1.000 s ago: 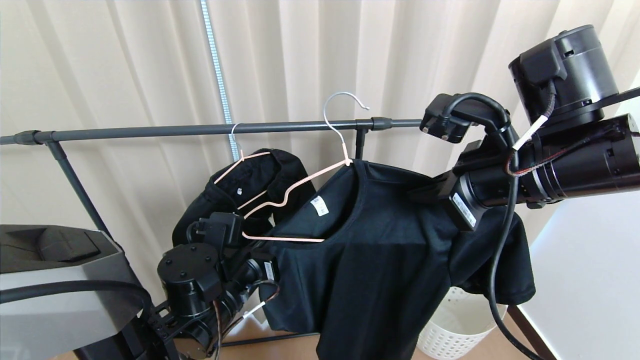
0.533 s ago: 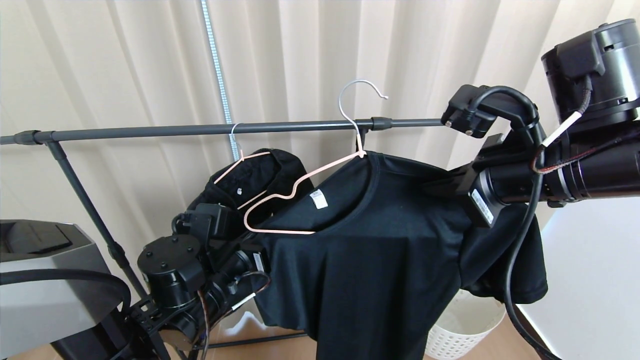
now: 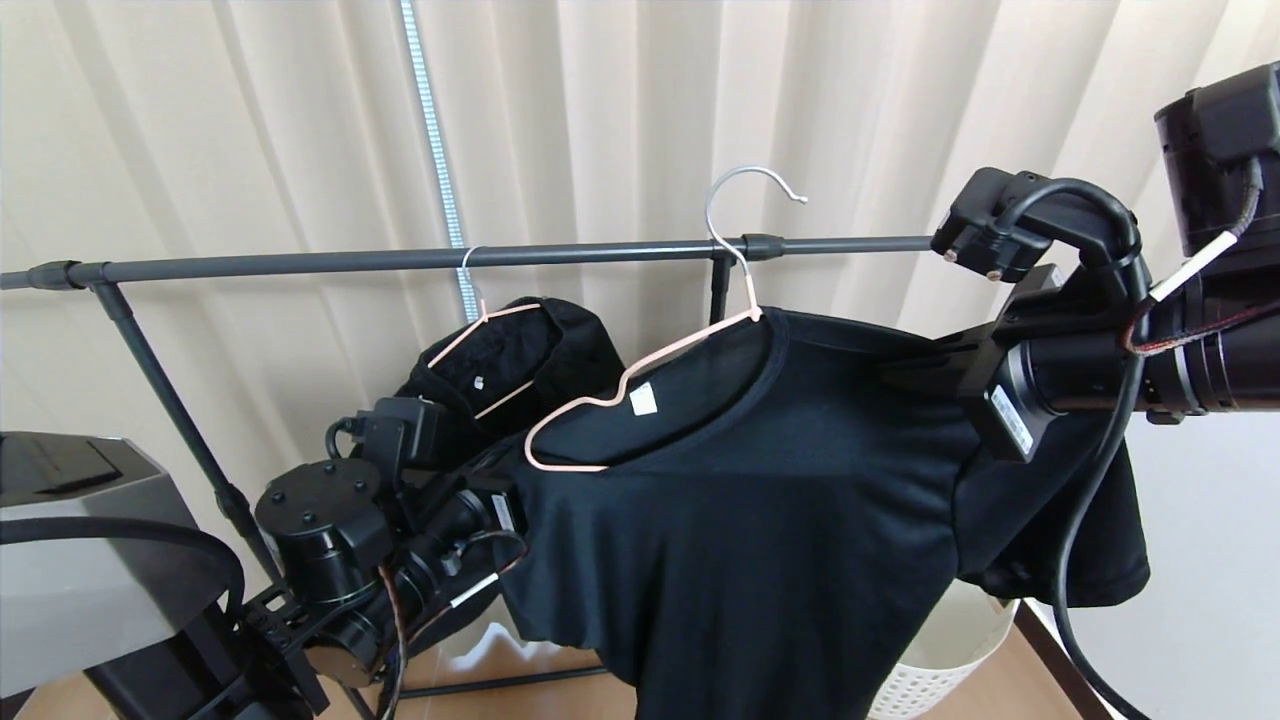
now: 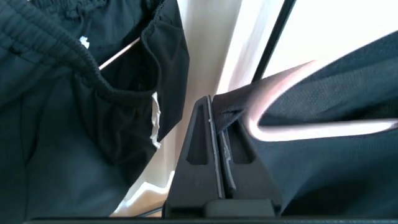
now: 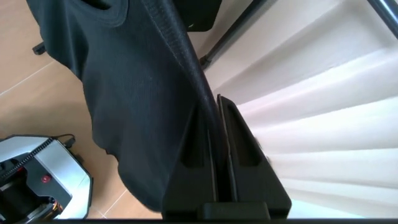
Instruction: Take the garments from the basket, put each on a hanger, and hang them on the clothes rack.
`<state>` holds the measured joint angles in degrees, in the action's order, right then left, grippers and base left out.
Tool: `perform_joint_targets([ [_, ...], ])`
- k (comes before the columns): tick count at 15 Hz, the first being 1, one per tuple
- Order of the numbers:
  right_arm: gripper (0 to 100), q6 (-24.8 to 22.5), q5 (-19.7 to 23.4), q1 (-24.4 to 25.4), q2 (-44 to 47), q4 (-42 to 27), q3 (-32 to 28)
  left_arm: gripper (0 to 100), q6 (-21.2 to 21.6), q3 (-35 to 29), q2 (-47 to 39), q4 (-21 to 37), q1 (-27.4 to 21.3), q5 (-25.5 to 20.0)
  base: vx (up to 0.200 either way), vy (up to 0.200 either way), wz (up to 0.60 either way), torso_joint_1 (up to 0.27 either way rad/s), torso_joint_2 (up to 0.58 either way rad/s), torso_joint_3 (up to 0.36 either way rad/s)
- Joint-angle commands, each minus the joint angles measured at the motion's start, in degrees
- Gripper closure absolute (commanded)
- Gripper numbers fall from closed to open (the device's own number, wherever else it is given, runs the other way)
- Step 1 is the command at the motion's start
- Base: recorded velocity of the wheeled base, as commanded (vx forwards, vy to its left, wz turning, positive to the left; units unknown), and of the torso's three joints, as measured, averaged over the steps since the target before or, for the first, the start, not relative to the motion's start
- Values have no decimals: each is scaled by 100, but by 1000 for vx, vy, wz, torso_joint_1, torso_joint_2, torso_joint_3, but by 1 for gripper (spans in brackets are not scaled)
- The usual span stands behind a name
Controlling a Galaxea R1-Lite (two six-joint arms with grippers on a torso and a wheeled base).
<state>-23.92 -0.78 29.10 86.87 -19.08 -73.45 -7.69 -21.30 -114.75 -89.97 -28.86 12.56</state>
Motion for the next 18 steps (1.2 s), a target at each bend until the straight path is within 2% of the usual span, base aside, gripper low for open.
perform_joint_targets([
  [1, 100, -16, -19, -18, -83, 1, 24, 100, -4, 20, 84, -3, 108, -95, 0, 0, 0, 0, 0, 0],
  [3, 100, -87, -115, -18, -109, 71, 103, 100, -4, 64, 155, -3, 117, -183, 0, 0, 0, 0, 0, 0],
  [4, 100, -113, -405, -18, -135, 475, 322, 100, -4, 135, 216, -3, 135, -280, 0, 0, 0, 0, 0, 0],
  [7, 100, -192, -731, -18, -135, 1609, 902, 100, 40, 205, 243, -3, 196, -447, 0, 0, 0, 0, 0, 0],
  [10, 100, -377, -748, -18, -206, 1811, 1210, 100, 40, 187, 243, -3, 205, -456, 0, 0, 0, 0, 0, 0],
  [13, 100, -350, -687, 61, -188, 1996, 1570, 100, 40, 214, 480, -3, 178, -456, 0, 0, 0, 0, 0, 0],
  [16, 100, -227, -687, 342, -3, 3033, 2238, 100, 40, 293, 708, -3, 91, -456, 0, 0, 0, 0, 0, 0],
  [17, 100, -8, -687, 439, 128, 3534, 2537, 100, 40, 346, 779, -3, 3, -456, 0, 0, 0, 0, 0, 0],
  [18, 100, 19, -678, 456, 137, 3569, 2555, 100, 40, 346, 788, -3, 3, -456, 0, 0, 0, 0, 0, 0],
])
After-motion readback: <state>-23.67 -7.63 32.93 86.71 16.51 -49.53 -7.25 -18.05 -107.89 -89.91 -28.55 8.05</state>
